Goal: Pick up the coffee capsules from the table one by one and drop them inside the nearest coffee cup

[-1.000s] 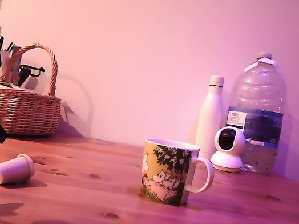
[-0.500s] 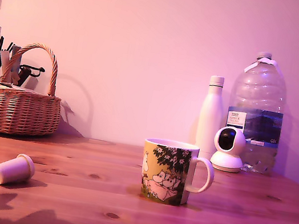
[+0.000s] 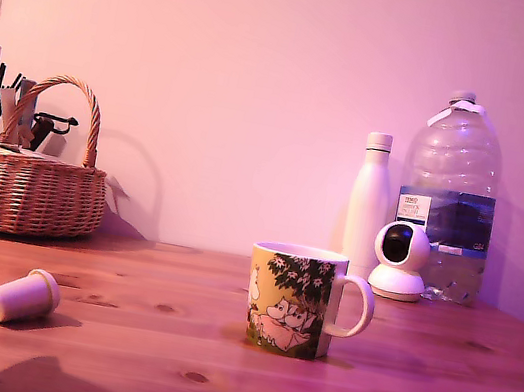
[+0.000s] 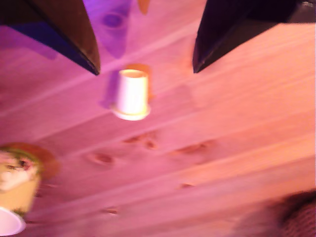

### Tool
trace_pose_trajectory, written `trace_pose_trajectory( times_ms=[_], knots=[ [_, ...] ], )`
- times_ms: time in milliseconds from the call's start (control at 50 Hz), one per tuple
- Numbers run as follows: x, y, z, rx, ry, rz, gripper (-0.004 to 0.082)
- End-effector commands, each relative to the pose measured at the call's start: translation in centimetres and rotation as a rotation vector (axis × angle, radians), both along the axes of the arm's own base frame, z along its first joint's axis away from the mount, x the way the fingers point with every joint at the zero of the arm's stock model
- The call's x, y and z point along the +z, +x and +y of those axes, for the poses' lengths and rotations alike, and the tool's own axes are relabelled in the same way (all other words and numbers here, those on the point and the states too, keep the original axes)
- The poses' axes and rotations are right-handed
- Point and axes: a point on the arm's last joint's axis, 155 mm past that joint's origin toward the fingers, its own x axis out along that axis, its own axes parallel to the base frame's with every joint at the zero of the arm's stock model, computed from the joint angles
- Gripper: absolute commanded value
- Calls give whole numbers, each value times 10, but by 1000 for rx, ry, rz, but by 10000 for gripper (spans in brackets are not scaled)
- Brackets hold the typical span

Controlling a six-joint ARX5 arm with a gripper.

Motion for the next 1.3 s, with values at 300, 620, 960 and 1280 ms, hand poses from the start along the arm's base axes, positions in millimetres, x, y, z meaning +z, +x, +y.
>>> trace_pose_trajectory(
  times_ms=[300, 620, 960, 1280],
  knots=[
    [-7, 3, -7, -36, -12, 5, 535],
    [-19, 18, -13, -56, 7, -9, 535],
    [-24, 35, -24, -92, -16, -61, 534],
    [-45, 49, -33, -125, -2, -17, 533]
  ],
)
